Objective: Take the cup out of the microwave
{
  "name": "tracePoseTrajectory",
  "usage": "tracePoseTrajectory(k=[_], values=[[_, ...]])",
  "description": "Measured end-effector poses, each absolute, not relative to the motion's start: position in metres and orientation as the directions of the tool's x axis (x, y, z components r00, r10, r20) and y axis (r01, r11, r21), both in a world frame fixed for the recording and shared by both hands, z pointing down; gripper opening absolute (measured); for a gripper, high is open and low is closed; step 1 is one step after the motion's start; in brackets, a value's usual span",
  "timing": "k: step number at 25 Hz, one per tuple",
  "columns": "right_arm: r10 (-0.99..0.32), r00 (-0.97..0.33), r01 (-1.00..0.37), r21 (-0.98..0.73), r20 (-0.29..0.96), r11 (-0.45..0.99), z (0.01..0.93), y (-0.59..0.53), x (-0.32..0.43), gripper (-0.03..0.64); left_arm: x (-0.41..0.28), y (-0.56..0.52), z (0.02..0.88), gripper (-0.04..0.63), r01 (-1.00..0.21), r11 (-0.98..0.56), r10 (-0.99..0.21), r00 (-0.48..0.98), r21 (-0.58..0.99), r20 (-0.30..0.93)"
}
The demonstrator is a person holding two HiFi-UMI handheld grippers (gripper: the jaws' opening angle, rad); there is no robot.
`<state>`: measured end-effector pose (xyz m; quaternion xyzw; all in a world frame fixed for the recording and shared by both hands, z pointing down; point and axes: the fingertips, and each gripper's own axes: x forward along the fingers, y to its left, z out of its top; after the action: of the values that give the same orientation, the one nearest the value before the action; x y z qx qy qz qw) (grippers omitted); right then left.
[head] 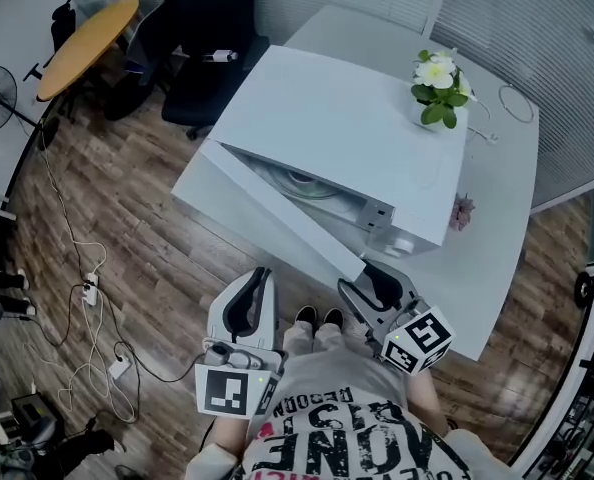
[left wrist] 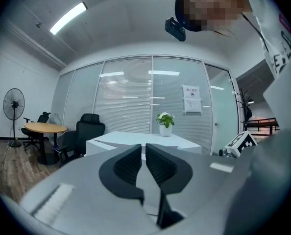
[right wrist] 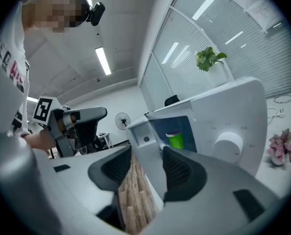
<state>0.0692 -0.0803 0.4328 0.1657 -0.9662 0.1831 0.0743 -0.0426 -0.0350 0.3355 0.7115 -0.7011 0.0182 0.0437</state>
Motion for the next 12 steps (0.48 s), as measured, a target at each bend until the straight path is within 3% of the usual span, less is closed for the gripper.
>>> tracePoseTrajectory(k=[12], values=[[-0.171, -0.959, -0.243, -0.34, 0.228, 0.908, 0.437, -0.034, 0.045, 0.172, -0.07, -0.006, 0.322, 0.038, -0.997, 0.083, -0.993, -0.082, 0.005, 0.088]])
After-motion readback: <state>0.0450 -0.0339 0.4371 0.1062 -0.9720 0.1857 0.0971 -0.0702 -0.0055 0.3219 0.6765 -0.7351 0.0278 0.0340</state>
